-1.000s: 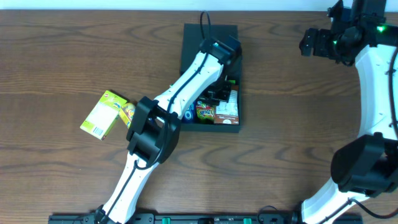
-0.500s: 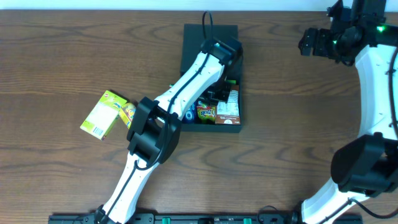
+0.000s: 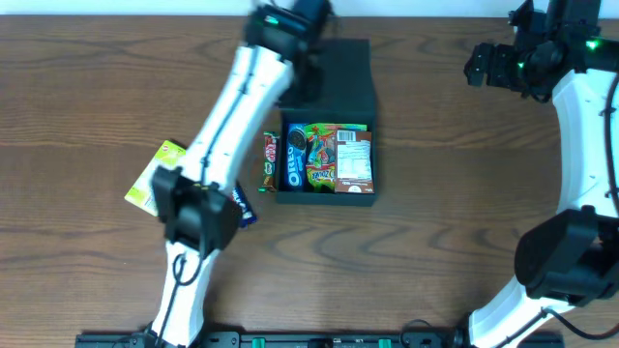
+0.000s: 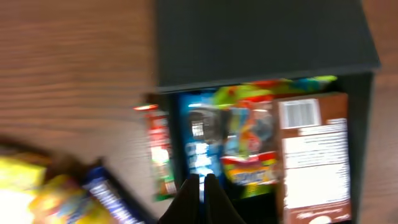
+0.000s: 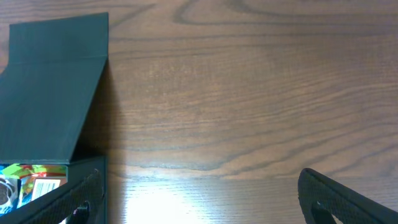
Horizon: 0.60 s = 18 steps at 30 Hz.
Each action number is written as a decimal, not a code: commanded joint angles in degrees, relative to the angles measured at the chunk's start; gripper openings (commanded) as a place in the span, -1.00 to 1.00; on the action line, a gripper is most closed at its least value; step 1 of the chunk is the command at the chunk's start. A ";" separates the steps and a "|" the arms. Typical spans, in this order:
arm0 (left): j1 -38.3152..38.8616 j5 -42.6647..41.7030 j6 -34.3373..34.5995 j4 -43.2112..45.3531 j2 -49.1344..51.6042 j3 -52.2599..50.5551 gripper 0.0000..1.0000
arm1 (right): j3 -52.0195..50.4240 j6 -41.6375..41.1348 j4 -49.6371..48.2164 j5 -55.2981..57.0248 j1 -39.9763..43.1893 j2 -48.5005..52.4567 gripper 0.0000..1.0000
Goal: Pack container
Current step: 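Withdraw the left gripper and move it to the yellow-green snack box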
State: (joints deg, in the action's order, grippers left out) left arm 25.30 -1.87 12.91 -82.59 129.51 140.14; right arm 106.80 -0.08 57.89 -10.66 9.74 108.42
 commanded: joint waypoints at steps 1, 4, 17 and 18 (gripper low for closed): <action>-2.78 4.85 -3.80 -2.10 -4.22 1.66 -0.88 | -0.37 1.01 -0.17 -0.35 0.31 0.44 0.99; -5.29 4.76 -4.00 -3.52 -5.99 1.64 -0.88 | -0.37 1.01 -0.17 -0.37 0.31 0.44 0.99; -19.04 4.74 -9.22 8.13 -25.35 -32.81 -0.88 | -0.37 1.01 0.17 -1.92 0.00 0.44 0.98; -20.87 5.05 -12.02 9.66 -26.73 -36.39 -0.88 | -0.37 1.01 0.15 -1.92 -0.17 0.44 0.99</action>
State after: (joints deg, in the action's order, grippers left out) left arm 7.11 1.04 4.60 -74.19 105.45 109.45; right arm 106.76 0.32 58.06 -11.81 9.74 108.42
